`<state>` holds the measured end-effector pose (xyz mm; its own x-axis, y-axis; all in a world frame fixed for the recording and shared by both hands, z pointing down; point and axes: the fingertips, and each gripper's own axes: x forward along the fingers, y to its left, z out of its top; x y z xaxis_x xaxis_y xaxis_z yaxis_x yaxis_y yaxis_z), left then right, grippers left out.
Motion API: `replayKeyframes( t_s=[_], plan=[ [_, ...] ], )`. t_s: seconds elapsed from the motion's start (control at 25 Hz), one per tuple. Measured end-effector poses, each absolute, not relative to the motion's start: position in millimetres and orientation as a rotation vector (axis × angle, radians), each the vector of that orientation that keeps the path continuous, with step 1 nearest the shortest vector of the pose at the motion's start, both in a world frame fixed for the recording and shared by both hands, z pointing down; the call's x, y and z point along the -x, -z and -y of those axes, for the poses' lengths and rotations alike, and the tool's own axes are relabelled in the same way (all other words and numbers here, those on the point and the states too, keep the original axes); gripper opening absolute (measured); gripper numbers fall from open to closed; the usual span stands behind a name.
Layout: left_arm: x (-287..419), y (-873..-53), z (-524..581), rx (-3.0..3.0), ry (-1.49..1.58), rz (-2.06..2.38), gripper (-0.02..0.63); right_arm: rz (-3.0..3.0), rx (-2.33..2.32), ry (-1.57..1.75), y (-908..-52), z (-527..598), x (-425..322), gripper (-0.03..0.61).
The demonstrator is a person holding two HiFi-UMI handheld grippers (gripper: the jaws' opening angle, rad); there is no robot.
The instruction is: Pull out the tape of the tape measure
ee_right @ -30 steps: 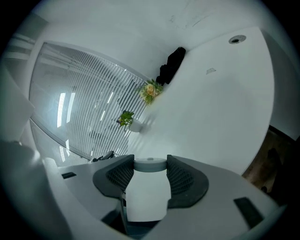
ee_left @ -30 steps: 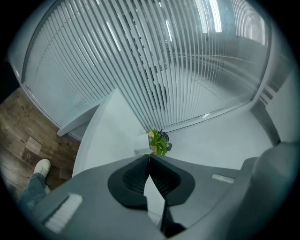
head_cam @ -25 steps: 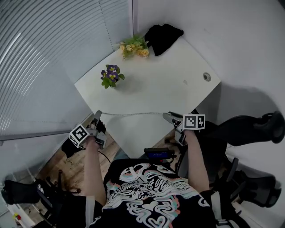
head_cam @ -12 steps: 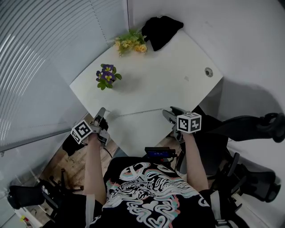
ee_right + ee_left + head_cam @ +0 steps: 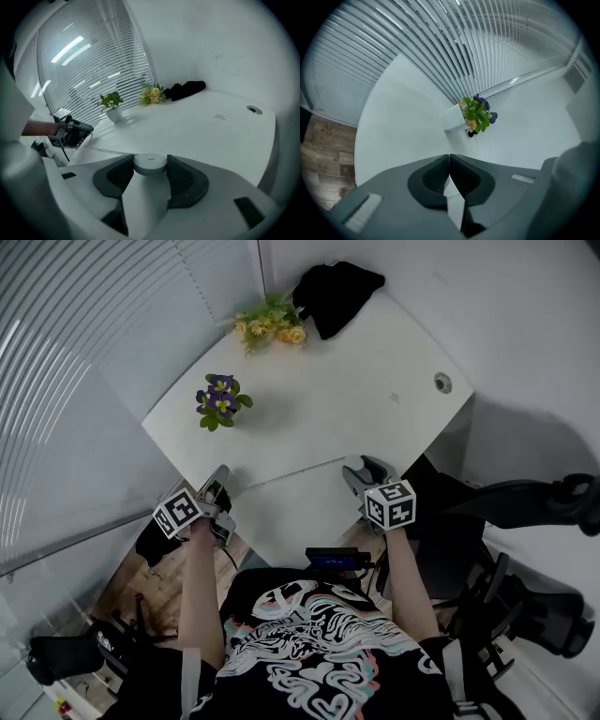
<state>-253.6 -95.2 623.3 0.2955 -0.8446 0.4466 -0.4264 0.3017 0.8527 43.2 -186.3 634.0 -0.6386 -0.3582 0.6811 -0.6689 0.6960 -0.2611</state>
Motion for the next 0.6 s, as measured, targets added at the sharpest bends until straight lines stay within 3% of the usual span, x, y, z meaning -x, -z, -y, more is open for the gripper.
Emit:
replayKeyframes(
  t_s=[0.28, 0.6],
  plan=[
    [249.6, -632.4, 97.2, -1.321, 0.374, 1.322, 0.005, 2.220, -0.820, -0.531, -643.5, 187.0, -43.1, 0.219],
    [246.8, -639.5, 95.3, -1.354, 0.251, 1.392, 0.006, 2.228, -0.837, -0.592, -642.3, 187.5, -41.7, 0.223]
  ],
)
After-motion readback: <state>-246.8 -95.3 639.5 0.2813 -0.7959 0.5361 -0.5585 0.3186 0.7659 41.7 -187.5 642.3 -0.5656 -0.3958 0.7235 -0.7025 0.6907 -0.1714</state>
